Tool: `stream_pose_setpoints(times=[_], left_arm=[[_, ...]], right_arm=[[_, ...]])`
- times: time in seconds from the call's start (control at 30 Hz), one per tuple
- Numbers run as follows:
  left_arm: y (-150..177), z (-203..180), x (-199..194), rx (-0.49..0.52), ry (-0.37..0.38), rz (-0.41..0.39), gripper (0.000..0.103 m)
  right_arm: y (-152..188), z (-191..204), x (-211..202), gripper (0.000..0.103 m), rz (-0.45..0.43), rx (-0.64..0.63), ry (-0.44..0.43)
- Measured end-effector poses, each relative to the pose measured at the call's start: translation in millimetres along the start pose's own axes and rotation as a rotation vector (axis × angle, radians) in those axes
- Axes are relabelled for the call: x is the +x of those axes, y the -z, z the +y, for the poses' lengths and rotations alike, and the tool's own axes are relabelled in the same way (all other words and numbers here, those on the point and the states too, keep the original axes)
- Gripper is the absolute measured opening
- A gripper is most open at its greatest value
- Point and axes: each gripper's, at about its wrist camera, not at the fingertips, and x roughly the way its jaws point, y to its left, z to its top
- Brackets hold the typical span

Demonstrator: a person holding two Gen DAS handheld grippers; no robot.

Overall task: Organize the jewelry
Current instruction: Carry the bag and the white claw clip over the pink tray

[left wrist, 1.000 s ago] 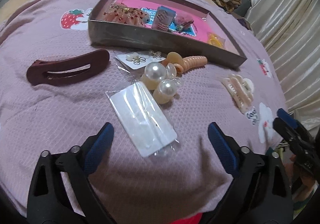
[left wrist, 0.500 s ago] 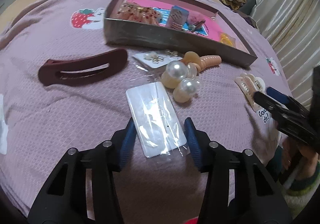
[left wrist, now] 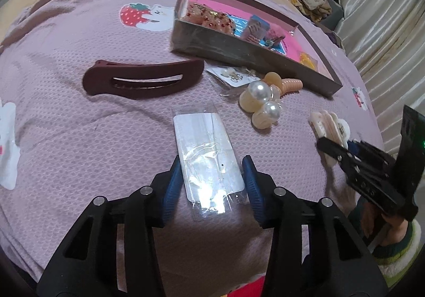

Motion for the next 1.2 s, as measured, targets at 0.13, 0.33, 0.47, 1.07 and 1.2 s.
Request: stream_pose_setpoints(times=[0.13, 0.33, 0.47, 1.07, 1.2], left_arm=[[0.6, 4.6, -8.1, -0.004, 0.005, -0.014, 0.036], [-0.6, 11.7, -20.3, -0.021, 0.011, -0.042, 0.035], [-2.9, 16.9, -30.2, -0.033, 0.015, -0.063, 0.034], [-6.8, 20.9, -29.7, -0.057, 0.009, -0.064, 0.028], [-9.9, 18.2, -38.2, -0.048, 0.011, -0.083, 0.025]], right_arm=[[0.1, 16.3, -13.4, 0.027, -0.019, -0.017, -0.023], [-1.7, 30.6, -30.4, 0.027, -0.043, -0.023, -0.050], [-6.3, 37.4, -38.6, 0.027, -0.059, -0.032, -0.060], [-11.3, 31.7, -49.0, 0.027, -0.092, -0.007, -0.035], [-12.2, 26.1, -51.6, 0.027, -0.102, 0.008, -0.030]])
